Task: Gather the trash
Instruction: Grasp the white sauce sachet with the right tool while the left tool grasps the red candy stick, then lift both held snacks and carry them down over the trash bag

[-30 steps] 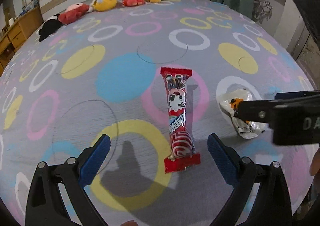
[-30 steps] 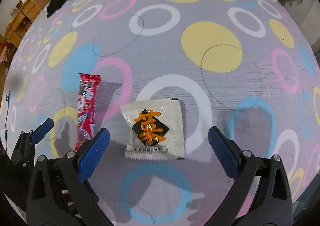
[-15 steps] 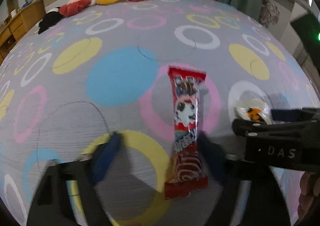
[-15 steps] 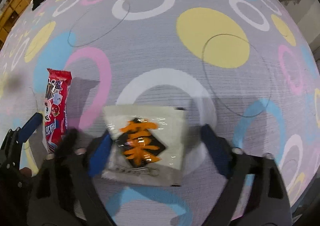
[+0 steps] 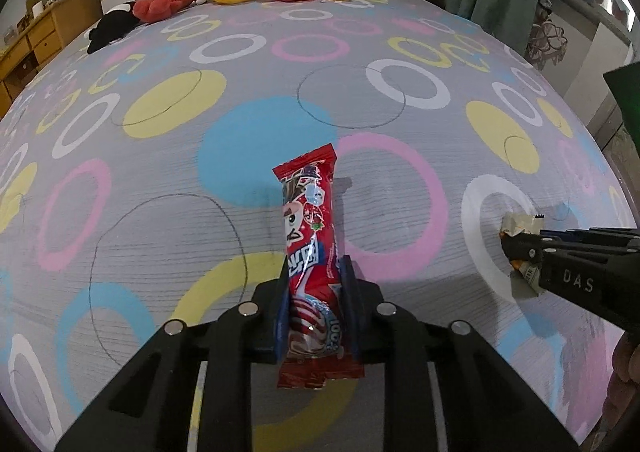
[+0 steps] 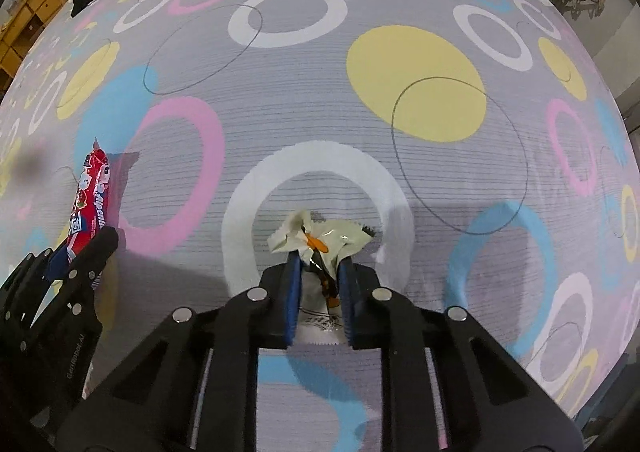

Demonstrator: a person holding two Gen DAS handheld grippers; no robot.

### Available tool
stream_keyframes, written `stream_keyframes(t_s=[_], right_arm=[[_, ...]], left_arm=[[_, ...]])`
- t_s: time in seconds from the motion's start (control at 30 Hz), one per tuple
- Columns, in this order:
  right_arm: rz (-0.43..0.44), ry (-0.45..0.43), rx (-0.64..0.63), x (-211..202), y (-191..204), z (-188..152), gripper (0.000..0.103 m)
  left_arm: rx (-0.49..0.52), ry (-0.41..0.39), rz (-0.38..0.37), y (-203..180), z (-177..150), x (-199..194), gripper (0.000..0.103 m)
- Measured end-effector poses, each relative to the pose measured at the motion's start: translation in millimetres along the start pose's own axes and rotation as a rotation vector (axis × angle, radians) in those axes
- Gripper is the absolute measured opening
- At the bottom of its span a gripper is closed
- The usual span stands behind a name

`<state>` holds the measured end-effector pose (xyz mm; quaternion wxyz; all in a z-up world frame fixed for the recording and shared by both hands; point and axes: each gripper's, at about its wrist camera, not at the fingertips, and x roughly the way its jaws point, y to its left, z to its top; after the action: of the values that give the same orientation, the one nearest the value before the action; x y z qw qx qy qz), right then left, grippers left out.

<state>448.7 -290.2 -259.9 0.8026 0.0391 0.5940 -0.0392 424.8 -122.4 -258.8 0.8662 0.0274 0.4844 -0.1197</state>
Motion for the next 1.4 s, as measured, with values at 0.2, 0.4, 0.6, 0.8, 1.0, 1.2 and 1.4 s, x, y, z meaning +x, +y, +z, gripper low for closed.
stream_keyframes(t_s=[0.2, 0.4, 0.6, 0.8, 1.0, 1.2, 1.4], right_arm=[[-0.006, -0.017, -0.004, -3.1, 4.5, -3.4, 0.014], [0.0, -0.028, -0.007, -11.9, 2.6, -6.9, 0.013], [0.01, -0.052, -0.012, -22.9, 2.9, -3.7, 0.013], [0.026, -0.083, -0.014, -50.8, 5.5, -11.8, 0.013], [0.051, -0.132, -0.016, -90.2, 3.8, -26.2, 0.013], [0.073, -0.184, -0.024, -131.4, -3.4, -48.8, 0.013], [0.104, -0.231, -0.014, -173.3, -14.4, -76.4, 0.013]], left_arm=[[-0.006, -0.011, -0.005, 2.4, 1.9, -6.5, 0.022], [0.009, -0.035, -0.011, 2.0, 2.0, -20.9, 0.022], [-0.006, -0.036, -0.035, 4.2, -4.1, -36.2, 0.022], [0.001, -0.056, -0.045, 1.7, -11.3, -59.2, 0.022], [0.031, -0.084, -0.042, -3.7, -22.2, -92.0, 0.022], [0.036, -0.102, -0.056, -9.8, -38.0, -132.1, 0.022], [0.065, -0.133, -0.069, -24.8, -50.9, -180.5, 0.022]])
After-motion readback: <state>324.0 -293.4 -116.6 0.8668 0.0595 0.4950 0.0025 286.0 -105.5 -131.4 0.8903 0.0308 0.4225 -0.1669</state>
